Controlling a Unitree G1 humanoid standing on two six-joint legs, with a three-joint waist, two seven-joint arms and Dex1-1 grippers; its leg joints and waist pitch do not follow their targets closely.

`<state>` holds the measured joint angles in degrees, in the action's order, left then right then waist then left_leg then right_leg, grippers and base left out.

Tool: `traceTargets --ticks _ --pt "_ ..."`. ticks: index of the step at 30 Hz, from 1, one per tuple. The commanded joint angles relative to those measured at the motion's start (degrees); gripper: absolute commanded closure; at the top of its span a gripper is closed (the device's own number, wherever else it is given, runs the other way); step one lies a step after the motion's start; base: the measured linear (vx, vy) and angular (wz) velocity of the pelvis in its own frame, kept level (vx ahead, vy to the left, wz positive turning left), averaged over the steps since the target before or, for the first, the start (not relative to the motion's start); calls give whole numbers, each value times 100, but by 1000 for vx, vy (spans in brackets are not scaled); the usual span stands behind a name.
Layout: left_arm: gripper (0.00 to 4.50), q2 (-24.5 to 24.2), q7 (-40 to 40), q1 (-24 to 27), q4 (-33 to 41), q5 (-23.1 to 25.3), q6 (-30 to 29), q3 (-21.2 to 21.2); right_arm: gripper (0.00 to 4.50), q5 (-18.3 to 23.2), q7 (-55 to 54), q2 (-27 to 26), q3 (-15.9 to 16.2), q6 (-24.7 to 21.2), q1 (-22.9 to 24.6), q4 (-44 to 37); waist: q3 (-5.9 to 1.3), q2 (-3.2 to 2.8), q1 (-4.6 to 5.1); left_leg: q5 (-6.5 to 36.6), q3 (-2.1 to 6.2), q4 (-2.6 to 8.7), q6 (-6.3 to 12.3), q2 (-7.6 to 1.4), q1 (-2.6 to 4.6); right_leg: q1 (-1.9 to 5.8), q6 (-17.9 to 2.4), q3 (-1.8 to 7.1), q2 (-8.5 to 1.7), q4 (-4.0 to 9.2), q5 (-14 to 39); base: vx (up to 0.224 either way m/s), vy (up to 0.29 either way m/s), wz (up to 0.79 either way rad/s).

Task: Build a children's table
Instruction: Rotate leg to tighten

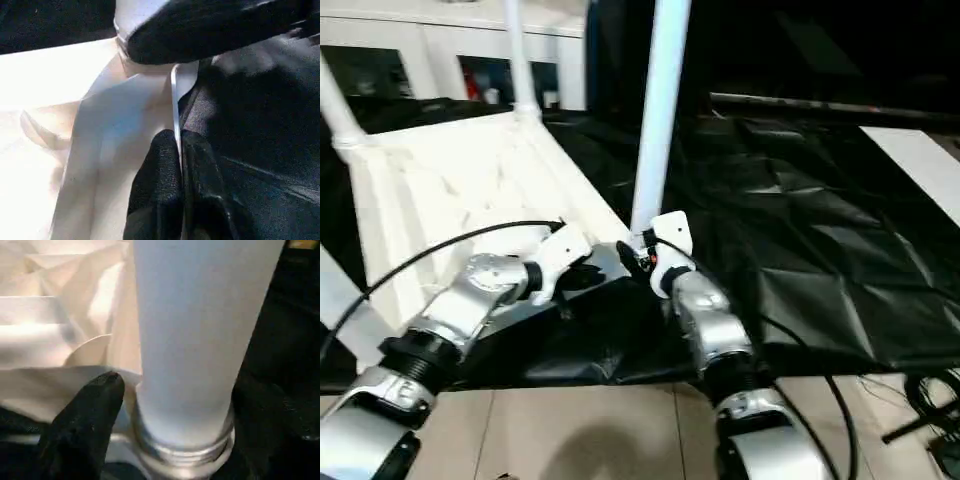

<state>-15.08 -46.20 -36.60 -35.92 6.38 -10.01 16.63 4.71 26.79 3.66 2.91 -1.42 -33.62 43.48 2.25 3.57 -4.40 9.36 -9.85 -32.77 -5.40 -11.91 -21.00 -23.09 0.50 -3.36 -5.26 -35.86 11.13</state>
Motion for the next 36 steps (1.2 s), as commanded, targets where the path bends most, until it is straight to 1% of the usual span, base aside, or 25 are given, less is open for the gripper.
traceTargets --ticks 1,3,4,5,6,7,9,11,12,13,14,15,16,17,19,20,21,24,25,28,29,30,32,35,36 --pt "450 -53 -267 184 39 -239 311 -95 46 79 827 227 295 -114 55 -356 -287 35 -2 1599 -11 386 103 -84 5 234 -705 208 -244 553 1898 0 0 0" --pt "450 -144 -576 274 169 -353 370 -112 46 65 1366 523 474 -88 154 -583 -293 50 -24 1498 -10 373 150 -97 -6 262 -714 208 -261 550 1856 0 0 0" --pt "450 -240 -843 349 288 -437 387 -107 46 -1 1795 802 636 1 252 -772 -292 38 -29 1474 -15 368 189 -98 -1 249 -738 209 -260 552 1800 0 0 0" --pt "450 -377 -1185 435 440 -521 421 -61 46 -72 2200 1092 793 111 355 -954 -290 43 -32 1451 -19 365 213 -105 -3 253 -760 213 -259 546 1761 0 0 0" --pt "450 -464 -1386 482 525 -568 446 -22 46 -121 2434 1253 868 186 411 -1045 -291 21 -53 1430 -19 361 222 -113 0 252 -786 215 -266 540 1704 0 0 0" --pt "450 -544 -1569 527 624 -620 391 17 46 -102 2605 1349 892 160 450 -1125 -304 21 -67 1288 -40 348 275 -109 17 243 -916 221 -251 509 1416 0 0 0" --pt "450 -652 -1869 608 818 -738 341 65 46 -48 2755 1427 890 127 483 -1210 -306 11 -58 1247 -40 353 279 -113 15 242 -1041 213 -236 479 1224 0 0 0" --pt "450 -875 -2445 781 1260 -1003 135 135 46 74 3093 1548 886 -2 543 -1388 -312 1 -54 1217 -29 363 261 -132 16 254 -1127 208 -235 443 1065 0 0 0" --pt "450 -876 -2447 782 1261 -1004 134 135 46 75 3093 1548 886 -2 543 -1388 -314 -1 -48 1197 -27 362 271 -131 16 256 -1159 205 -227 431 986 0 0 0" --pt "450 -922 -2524 808 1329 -1025 104 147 46 77 3156 1562 899 -39 547 -1395 -311 -14 -55 1169 -34 361 276 -135 38 239 -1213 206 -215 428 874 0 0 0" --pt "450 -963 -2579 830 1377 -1032 103 158 46 72 3198 1573 919 -48 552 -1395 -306 -16 -68 1241 -51 354 290 -138 69 217 -1274 212 -212 429 814 0 0 0" --pt "450 -985 -2607 843 1400 -1029 113 151 46 84 3226 1592 943 -65 562 -1413 -314 -16 -60 1183 -45 359 278 -133 44 248 -1297 208 -214 412 726 0 0 0" --pt "450 -999 -2611 854 1409 -1023 119 136 46 131 3251 1583 944 -86 573 -1421 -311 4 -58 1163 -45 360 270 -129 37 257 -1292 207 -214 408 688 0 0 0" --pt "450 -999 -2611 854 1409 -1023 119 136 46 131 3251 1583 944 -86 573 -1421 -312 1 -61 1166 -45 359 264 -127 39 260 -1287 208 -219 409 697 0 0 0" --pt "450 -1044 -2635 901 1438 -1005 117 98 71 256 3351 1557 937 -189 606 -1467 -312 9 -64 1188 -49 355 257 -122 39 268 -1256 215 -232 419 749 0 0 0" --pt "450 -1057 -2654 915 1450 -1010 110 101 71 255 3384 1552 937 -201 612 -1469 -312 9 -66 1191 -49 352 257 -123 36 269 -1251 216 -235 419 756 0 0 0" --pt "450 -1065 -2639 921 1438 -990 131 106 82 230 3407 1547 953 -188 618 -1458 -312 11 -64 1176 -44 356 251 -124 26 276 -1232 212 -235 418 774 0 0 0" --pt "450 -1093 -2644 959 1509 -984 74 105 107 213 3451 1530 937 -224 648 -1482 -312 14 -58 1152 -47 353 247 -125 34 268 -1229 213 -230 417 760 0 0 0" --pt "450 -1098 -2657 968 1530 -994 53 106 123 217 3460 1524 925 -241 653 -1487 -314 9 -59 1142 -47 352 243 -126 39 268 -1235 214 -230 413 740 0 0 0" --pt "450 -1104 -2666 978 1522 -1000 39 93 136 274 3456 1519 907 -273 657 -1503 -315 12 -59 1119 -49 349 248 -121 39 271 -1241 213 -227 411 712 0 0 0" --pt "450 -1106 -2670 979 1518 -1000 39 93 156 280 3454 1520 909 -274 657 -1503 -316 14 -57 1112 -49 348 247 -120 38 273 -1240 213 -227 408 709 0 0 0" --pt "450 -1109 -2673 982 1512 -999 42 91 163 294 3451 1523 913 -280 657 -1505 -316 13 -58 1111 -48 349 247 -121 40 272 -1241 212 -227 409 710 0 0 0" --pt "450 -1104 -2657 1004 1529 -1009 -3 80 169 353 3365 1465 849 -331 694 -1498 -321 6 -57 1058 -51 342 253 -119 41 275 -1260 215 -225 398 620 0 0 0" --pt "450 -1091 -2621 1006 1520 -1004 -12 68 173 373 3300 1423 809 -352 714 -1487 -320 13 -53 1076 -49 345 246 -116 37 279 -1253 212 -226 402 653 0 0 0" --pt "450 -1046 -2491 975 1440 -956 20 46 176 383 3179 1359 766 -391 726 -1456 -318 12 -52 1078 -49 345 243 -114 35 278 -1250 214 -225 403 664 0 0 0"
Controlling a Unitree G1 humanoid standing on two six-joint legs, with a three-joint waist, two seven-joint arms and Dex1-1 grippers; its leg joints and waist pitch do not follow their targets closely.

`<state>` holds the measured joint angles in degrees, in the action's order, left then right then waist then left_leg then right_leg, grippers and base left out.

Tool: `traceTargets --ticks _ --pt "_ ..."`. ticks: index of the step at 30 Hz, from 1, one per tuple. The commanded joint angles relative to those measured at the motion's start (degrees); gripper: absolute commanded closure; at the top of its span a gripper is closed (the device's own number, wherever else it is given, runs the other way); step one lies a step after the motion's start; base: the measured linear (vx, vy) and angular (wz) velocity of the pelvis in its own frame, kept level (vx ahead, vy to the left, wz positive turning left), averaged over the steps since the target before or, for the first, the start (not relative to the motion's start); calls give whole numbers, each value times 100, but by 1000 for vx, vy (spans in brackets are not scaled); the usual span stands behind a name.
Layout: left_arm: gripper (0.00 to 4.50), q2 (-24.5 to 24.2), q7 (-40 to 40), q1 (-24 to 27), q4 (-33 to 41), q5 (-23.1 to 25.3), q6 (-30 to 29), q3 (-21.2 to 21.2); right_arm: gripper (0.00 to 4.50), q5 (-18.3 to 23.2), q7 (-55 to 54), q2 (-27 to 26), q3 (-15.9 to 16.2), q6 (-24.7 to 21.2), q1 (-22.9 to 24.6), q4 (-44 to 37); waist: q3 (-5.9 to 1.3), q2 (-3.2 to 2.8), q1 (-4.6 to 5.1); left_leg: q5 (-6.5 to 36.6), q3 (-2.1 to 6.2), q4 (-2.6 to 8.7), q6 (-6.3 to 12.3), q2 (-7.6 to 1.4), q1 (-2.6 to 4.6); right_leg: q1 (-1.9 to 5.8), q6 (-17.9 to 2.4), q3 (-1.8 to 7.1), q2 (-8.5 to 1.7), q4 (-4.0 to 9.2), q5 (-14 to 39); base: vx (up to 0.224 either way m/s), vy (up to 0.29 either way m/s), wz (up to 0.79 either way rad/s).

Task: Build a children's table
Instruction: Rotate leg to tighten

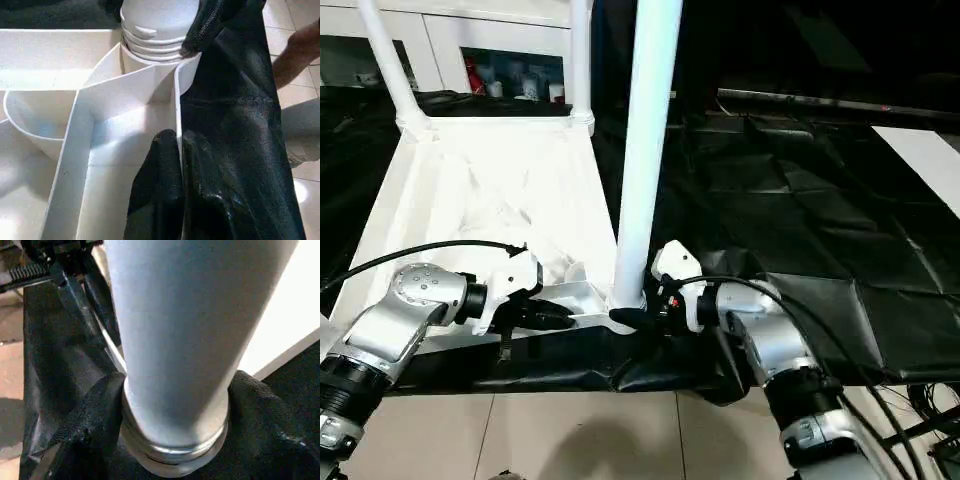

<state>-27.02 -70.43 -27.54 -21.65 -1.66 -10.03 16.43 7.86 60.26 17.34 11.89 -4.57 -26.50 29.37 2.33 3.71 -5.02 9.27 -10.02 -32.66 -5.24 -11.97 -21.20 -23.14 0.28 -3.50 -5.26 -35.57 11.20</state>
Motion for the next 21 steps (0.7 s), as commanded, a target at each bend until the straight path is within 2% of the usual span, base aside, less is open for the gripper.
traceTargets --ticks 1,2,4,6,7,9,11,12,14,15,17,19,21 --pt "450 294 328 -37 -209 -18 59 6 176 33 -558 -174 -243 -122 29 93 -316 7 19 1180 -36 341 196 -109 66 269 -1202 230 -225 395 819 0 0 0" --pt "450 474 830 -185 -511 142 121 -64 177 -54 -1117 -376 -360 -116 25 298 -296 2 37 1240 -42 349 176 -101 52 239 -1169 238 -222 413 944 0 0 0" --pt "450 680 1313 -345 -828 274 171 -118 178 -181 -1848 -609 -493 -82 -2 562 -289 20 27 1525 -18 372 -65 -95 87 235 -941 233 -264 488 1750 0 0 0" --pt "450 1002 1900 -537 -1172 400 136 -140 178 -297 -2878 -930 -677 -150 -68 886 -285 20 40 1583 -7 383 -145 -90 83 224 -835 233 -263 510 1967 0 0 0" --pt "450 1138 2097 -606 -1290 421 104 -154 178 -316 -3189 -1049 -733 -152 -89 975 -289 25 48 1660 2 383 -178 -83 92 207 -712 236 -269 540 2200 -52 -9 -2" --pt "450 1426 2567 -767 -1565 525 23 -138 178 -385 -3959 -1317 -840 -211 -182 1170 -283 17 55 1700 4 385 -181 -78 96 184 -656 241 -259 557 2283 0 0 0" --pt "450 1627 2799 -887 -1773 603 -30 -83 178 -478 -4324 -1529 -806 -195 -275 1270 -289 -1 53 1720 4 387 -164 -73 91 176 -607 242 -259 569 2280 0 0 0" --pt "450 1676 2888 -929 -1844 669 11 -42 178 -546 -4376 -1602 -739 -140 -310 1301 -293 5 54 1737 10 387 -160 -74 93 182 -592 236 -254 572 2275 0 0 0" --pt "450 1723 2888 -981 -1939 743 84 7 178 -630 -4346 -1729 -645 -61 -366 1352 -305 -23 46 1718 9 386 -109 -71 77 185 -612 240 -247 556 2047 0 0 0" --pt "450 1738 2867 -1001 -1984 758 116 9 178 -646 -4328 -1773 -638 -37 -385 1375 -305 -11 50 1688 11 393 -88 -71 58 207 -627 237 -239 544 1933 0 0 0" --pt "450 1707 2801 -1030 -2017 774 188 -46 178 -664 -4252 -1804 -629 149 -433 1418 -305 -4 44 1706 3 388 -60 -69 65 198 -636 239 -245 549 1922 0 0 0" --pt "450 1615 2713 -1019 -2021 771 271 -74 122 -581 -4079 -1735 -662 274 -453 1399 -304 3 43 1713 4 392 -27 -76 60 203 -650 236 -247 548 1920 0 0 0" --pt "450 1506 2580 -987 -2004 760 357 -88 106 -540 -3890 -1598 -676 332 -481 1358 -308 5 36 1712 2 388 13 -77 58 209 -658 235 -247 549 1928 0 0 0"
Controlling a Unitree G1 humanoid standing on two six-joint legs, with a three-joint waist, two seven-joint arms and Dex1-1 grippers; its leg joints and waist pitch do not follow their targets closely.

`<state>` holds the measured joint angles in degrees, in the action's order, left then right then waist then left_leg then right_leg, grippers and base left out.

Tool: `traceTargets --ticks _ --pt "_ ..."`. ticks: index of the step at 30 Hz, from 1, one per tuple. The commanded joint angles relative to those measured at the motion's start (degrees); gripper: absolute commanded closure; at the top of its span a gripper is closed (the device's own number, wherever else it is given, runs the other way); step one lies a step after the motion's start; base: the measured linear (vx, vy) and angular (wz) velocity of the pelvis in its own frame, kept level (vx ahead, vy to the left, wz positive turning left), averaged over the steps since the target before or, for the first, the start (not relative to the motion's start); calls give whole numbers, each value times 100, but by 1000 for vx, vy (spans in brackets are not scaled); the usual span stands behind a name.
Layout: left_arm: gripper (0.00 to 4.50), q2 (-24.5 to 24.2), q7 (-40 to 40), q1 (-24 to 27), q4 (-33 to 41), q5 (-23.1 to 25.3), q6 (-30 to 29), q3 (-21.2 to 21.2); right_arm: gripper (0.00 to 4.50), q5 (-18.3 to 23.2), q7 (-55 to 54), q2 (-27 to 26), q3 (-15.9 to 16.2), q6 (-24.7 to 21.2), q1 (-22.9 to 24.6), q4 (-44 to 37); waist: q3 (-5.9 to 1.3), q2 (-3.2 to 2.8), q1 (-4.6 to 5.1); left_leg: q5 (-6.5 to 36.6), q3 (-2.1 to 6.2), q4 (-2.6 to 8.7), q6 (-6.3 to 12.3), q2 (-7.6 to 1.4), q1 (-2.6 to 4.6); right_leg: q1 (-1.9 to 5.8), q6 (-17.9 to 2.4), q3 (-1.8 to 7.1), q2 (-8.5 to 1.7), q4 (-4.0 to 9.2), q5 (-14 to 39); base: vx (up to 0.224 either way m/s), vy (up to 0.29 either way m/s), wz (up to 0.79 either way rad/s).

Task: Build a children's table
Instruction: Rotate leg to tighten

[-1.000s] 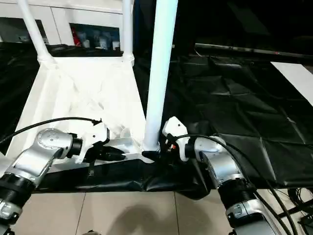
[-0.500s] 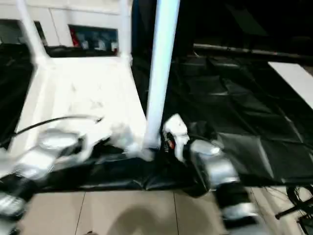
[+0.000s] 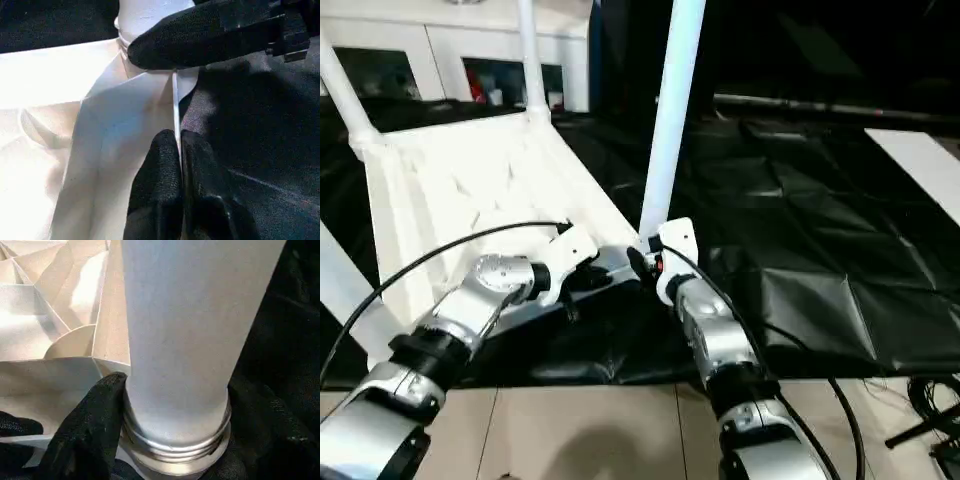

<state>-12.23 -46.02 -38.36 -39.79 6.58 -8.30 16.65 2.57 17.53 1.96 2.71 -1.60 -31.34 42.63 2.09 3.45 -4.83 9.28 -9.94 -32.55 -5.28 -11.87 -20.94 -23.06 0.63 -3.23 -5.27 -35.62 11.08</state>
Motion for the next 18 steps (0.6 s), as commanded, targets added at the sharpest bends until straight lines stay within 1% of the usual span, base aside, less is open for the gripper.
traceTargets --ticks 1,2,3,4,5,6,7,9,10,11,12,13,14,16,18 --pt "450 -81 -16 140 -141 -90 261 -114 106 76 623 83 192 18 -33 -28 -276 44 18 1717 -9 378 39 -88 21 199 -699 208 -246 556 1931 0 0 0" --pt "450 -84 -20 142 -139 -91 263 -114 86 80 630 88 190 17 -35 -30 -276 47 25 1697 -1 383 47 -85 3 219 -691 204 -249 550 1947 0 0 0" --pt "450 -175 -153 183 -80 -127 358 -121 74 156 913 239 173 -35 -65 -103 -274 38 28 1691 1 390 46 -90 1 215 -690 201 -249 553 1980 0 0 0" --pt "450 -262 -299 227 -5 -192 461 -151 67 164 1319 463 244 -57 -56 -243 -277 52 26 1696 -5 378 66 -90 13 212 -695 200 -252 563 2006 0 0 0" --pt "450 -285 -340 239 15 -213 488 -162 67 159 1440 531 272 -57 -51 -286 -278 57 24 1647 1 375 104 -94 -5 238 -703 197 -252 558 1951 0 0 0" --pt "450 -402 -628 316 162 -336 585 -193 67 147 2045 857 438 -76 27 -533 -276 45 30 1612 -6 373 133 -100 -1 224 -726 201 -251 551 1877 0 0 0" --pt "450 -410 -649 321 173 -345 590 -194 67 147 2084 878 449 -78 34 -550 -278 62 24 1526 -11 361 178 -99 -21 246 -743 202 -252 540 1778 0 0 0" --pt "450 -552 -1016 413 361 -456 597 -178 67 176 2746 1213 618 -69 160 -809 -282 65 22 1492 -22 354 215 -103 -8 237 -789 203 -246 531 1728 0 0 0" --pt "450 -664 -1313 496 545 -535 558 -129 67 266 3106 1386 654 -94 235 -973 -279 37 3 1462 -20 353 241 -121 14 228 -882 208 -258 520 1602 0 0 0" --pt "450 -716 -1467 540 642 -589 540 -105 67 307 3239 1444 658 -116 261 -1039 -285 44 8 1441 -25 355 254 -130 7 236 -921 209 -250 505 1508 0 0 0" --pt "450 -835 -1823 641 866 -719 503 -50 67 400 3531 1569 661 -168 316 -1184 -282 28 0 1450 -19 362 261 -130 8 240 -973 200 -246 494 1451 0 0 0" --pt "450 -888 -2000 685 962 -785 493 -32 67 434 3660 1616 664 -192 328 -1235 -280 39 4 1430 -23 362 264 -134 4 237 -995 203 -248 491 1425 0 0 0" --pt "450 -939 -2132 726 1062 -834 445 -16 67 481 3773 1650 672 -241 337 -1283 -292 23 2 1379 -22 361 258 -134 13 236 -1050 202 -241 474 1308 0 0 0" --pt "450 -1057 -2442 831 1300 -942 355 28 67 563 3992 1732 724 -321 369 -1398 -309 5 -7 1215 -25 354 277 -145 30 242 -1196 193 -227 425 903 0 0 0" --pt "450 -1166 -2631 902 1450 -992 288 62 67 571 4125 1783 798 -372 387 -1462 -314 6 -10 1104 -34 345 304 -143 34 244 -1283 190 -215 393 623 0 0 0"
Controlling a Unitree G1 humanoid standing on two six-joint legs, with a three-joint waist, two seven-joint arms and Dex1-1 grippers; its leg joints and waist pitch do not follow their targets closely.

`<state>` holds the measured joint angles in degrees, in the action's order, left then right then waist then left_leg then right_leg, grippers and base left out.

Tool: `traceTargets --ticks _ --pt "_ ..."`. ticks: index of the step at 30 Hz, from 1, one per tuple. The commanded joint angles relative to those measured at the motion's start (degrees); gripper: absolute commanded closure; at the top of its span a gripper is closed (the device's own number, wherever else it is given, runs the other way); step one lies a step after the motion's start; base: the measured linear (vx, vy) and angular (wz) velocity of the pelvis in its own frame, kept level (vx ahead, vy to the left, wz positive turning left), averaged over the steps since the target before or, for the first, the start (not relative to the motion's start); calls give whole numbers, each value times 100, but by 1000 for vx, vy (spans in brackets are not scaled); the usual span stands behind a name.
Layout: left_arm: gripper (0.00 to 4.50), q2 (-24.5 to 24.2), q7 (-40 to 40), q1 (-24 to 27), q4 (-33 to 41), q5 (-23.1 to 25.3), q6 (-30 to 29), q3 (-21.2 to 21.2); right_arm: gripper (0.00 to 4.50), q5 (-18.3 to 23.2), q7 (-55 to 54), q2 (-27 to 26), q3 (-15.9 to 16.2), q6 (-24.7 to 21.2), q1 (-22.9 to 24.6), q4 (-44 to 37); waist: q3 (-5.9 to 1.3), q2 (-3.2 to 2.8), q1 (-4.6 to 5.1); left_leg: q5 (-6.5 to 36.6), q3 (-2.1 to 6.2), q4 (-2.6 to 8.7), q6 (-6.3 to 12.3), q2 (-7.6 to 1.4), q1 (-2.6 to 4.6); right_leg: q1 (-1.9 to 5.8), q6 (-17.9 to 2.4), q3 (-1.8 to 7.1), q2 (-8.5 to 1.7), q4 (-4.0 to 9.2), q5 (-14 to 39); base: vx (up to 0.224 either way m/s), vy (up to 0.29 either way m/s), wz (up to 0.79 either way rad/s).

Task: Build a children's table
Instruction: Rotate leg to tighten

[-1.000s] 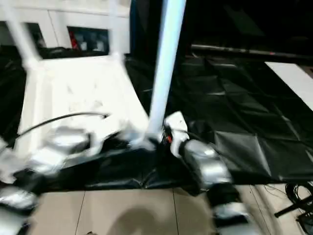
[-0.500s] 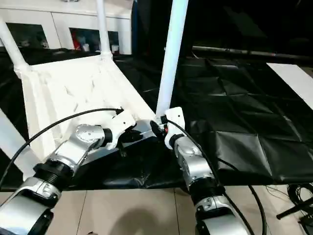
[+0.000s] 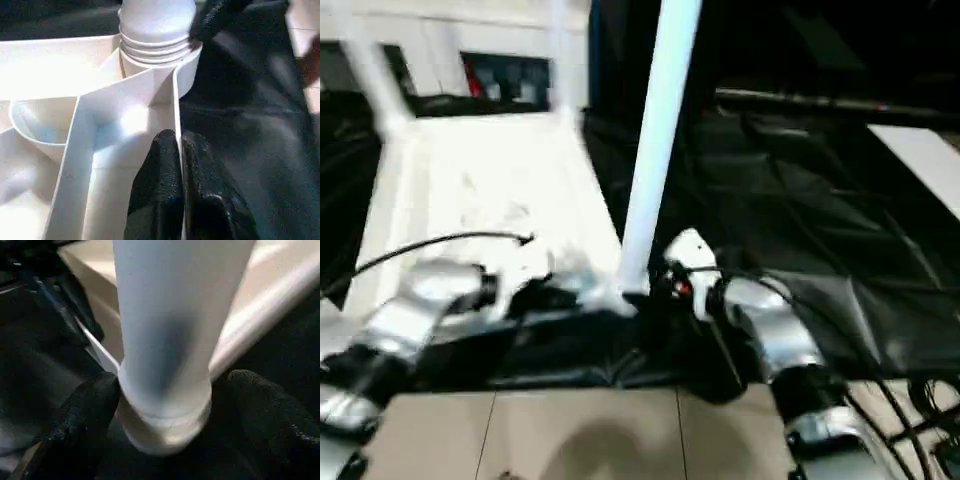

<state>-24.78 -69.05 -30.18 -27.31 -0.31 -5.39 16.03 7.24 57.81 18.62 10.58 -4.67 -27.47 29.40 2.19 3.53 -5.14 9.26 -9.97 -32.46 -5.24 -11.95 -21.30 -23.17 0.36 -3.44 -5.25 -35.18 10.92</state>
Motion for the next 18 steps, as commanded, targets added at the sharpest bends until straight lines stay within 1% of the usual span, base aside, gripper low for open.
traceTargets --ticks 1,2,3,8,9,10,13,15,18 --pt "450 60 -369 101 235 -313 -21 131 67 93 124 127 35 -69 6 -151 -326 0 23 1067 -31 334 309 -134 69 261 -1280 210 -216 340 563 0 0 0" --pt "450 41 -396 112 257 -319 -34 135 67 85 142 133 51 -71 11 -159 -329 -8 18 1013 -38 329 326 -130 76 262 -1322 210 -216 330 450 0 0 0" --pt "450 16 -401 130 286 -308 -29 112 67 41 212 117 111 -70 24 -151 -325 5 19 1015 -45 325 336 -124 71 265 -1339 210 -215 331 417 0 0 0" --pt "450 -5 -410 152 323 -304 -69 80 67 -5 274 30 154 -82 -16 -79 -316 11 10 1154 -45 332 259 -122 74 274 -1255 220 -239 358 692 0 0 0" --pt "450 -6 -410 153 328 -304 -76 77 95 -5 289 28 161 -89 -21 -77 -313 11 12 1181 -45 335 244 -123 74 272 -1233 221 -239 364 751 0 0 0" --pt "450 -8 -405 158 346 -303 -98 72 102 -12 337 21 188 -112 -35 -64 -315 1 11 1188 -43 335 229 -125 78 272 -1223 222 -240 365 761 0 0 0" --pt "450 -13 -402 163 354 -284 -121 66 107 -46 331 19 217 -92 -60 -34 -315 13 15 1171 -43 333 217 -122 72 274 -1217 220 -234 360 742 0 0 0" --pt "450 -17 -404 165 357 -280 -136 68 137 -67 318 16 225 -73 -76 -13 -319 8 13 1137 -42 331 221 -123 78 273 -1227 220 -237 355 704 0 0 0" --pt "450 -24 -395 175 366 -289 -138 69 146 -82 345 14 240 -79 -81 -17 -328 21 15 1048 -45 320 249 -121 73 283 -1266 218 -230 331 550 0 0 0"
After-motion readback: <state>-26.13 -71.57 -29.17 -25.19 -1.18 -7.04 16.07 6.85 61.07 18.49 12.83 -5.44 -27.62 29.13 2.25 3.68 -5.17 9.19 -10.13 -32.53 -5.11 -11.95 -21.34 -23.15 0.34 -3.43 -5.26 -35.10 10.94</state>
